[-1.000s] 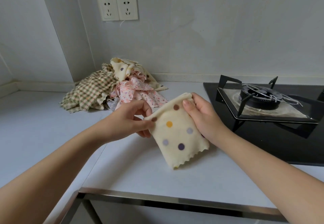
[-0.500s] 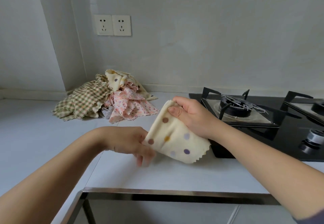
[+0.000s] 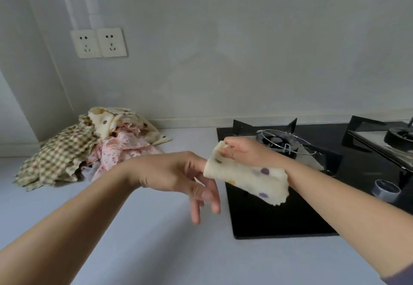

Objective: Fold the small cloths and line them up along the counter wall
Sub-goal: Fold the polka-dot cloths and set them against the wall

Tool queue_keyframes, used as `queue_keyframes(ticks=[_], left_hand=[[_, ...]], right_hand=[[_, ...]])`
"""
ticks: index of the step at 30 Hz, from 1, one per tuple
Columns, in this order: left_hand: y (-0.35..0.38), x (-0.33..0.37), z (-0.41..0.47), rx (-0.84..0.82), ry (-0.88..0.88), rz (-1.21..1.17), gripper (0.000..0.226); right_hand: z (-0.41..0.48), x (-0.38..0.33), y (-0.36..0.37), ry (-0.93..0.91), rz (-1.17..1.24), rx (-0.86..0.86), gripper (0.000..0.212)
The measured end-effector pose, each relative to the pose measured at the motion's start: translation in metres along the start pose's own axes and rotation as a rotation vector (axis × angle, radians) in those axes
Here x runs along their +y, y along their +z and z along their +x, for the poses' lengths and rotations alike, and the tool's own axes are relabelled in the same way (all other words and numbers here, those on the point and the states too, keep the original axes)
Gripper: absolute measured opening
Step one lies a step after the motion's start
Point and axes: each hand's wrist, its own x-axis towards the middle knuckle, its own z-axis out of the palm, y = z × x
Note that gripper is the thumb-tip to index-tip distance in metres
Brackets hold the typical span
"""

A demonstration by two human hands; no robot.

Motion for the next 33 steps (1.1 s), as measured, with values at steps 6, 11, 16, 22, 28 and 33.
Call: queue_keyframes(ticks=[6, 11, 16, 22, 28, 33], left_hand=[[-0.067, 0.075, 0.085, -0.057, -0.42, 0.18, 0.026], [-0.076, 0.2, 0.161, -0.126, -0.37, 0.273, 0.017], [-0.059, 0.315, 0.2, -0.117, -0.157, 0.212, 0.027], [-0.013, 0.355, 0.269, 0.147, 0.025, -0.061, 0.033], [0.023, 0.388, 0.339, 0.348, 0.192, -0.339, 0.023], [0.065, 0.41, 0.403, 0.567, 0.14, -0.909, 0.041]], right_hand=[[-0.029, -0.013, -0.125, 0.007, -0.107, 0.297, 0.031], [-0.077, -0.035, -0.231, 0.037, -0.176, 0.493, 0.034], [-0.162, -0.03, -0.326, 0.166, -0.113, 0.526, 0.033], [-0.252, -0.022, -0.387, 0.203, -0.05, 0.753, 0.034], [-0.307, 0.003, -0.424, 0.33, 0.008, 0.902, 0.032], [-0.328, 0.027, -0.448, 0.371, 0.003, 1.084, 0.035]])
